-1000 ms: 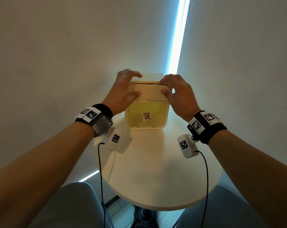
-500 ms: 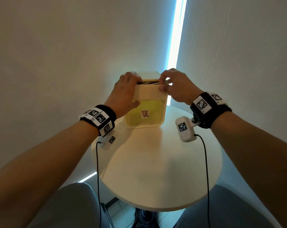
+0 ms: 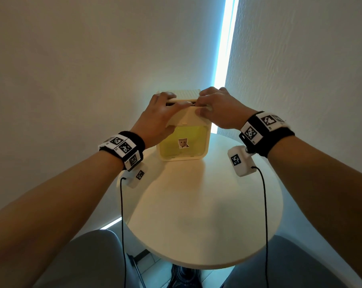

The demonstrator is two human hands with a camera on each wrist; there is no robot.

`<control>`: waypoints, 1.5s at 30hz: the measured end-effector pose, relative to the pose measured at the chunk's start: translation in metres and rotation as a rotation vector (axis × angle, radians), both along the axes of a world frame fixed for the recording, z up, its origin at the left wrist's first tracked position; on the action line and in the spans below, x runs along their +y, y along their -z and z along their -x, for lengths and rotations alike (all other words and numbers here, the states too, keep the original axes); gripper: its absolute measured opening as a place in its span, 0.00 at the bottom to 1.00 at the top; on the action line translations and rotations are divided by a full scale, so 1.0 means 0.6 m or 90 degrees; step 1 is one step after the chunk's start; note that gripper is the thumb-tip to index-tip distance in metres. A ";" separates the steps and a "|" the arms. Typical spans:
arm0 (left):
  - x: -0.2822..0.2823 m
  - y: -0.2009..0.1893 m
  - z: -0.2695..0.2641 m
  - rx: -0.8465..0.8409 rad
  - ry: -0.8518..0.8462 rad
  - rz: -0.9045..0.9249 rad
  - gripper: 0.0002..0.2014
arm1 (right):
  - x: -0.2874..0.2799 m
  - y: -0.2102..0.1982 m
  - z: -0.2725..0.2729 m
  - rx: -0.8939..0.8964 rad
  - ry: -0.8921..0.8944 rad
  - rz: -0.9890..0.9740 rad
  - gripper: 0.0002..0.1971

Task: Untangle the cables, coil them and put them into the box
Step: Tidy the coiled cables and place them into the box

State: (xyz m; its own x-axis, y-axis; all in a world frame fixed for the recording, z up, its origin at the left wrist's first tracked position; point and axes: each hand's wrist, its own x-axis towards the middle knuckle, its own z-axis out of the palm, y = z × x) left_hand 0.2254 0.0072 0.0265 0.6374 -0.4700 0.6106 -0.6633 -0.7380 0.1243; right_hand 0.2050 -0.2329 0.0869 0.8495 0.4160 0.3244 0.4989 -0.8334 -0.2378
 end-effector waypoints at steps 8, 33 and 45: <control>-0.005 -0.017 -0.004 0.043 -0.029 -0.010 0.35 | -0.019 0.024 0.003 -0.061 -0.021 -0.150 0.13; 0.030 -0.015 -0.001 0.197 -0.018 0.381 0.22 | 0.022 0.107 0.005 -0.174 0.098 -0.393 0.12; 0.036 -0.001 0.007 0.268 -0.007 0.448 0.31 | 0.001 0.094 0.004 0.021 0.148 -0.596 0.18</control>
State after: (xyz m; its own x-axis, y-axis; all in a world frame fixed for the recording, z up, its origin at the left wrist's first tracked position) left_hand 0.2210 0.0288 0.0272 0.8817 -0.0586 0.4682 -0.4503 -0.4008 0.7979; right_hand 0.2028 -0.2321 0.0305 0.8925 -0.1787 0.4142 0.3269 -0.3766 -0.8668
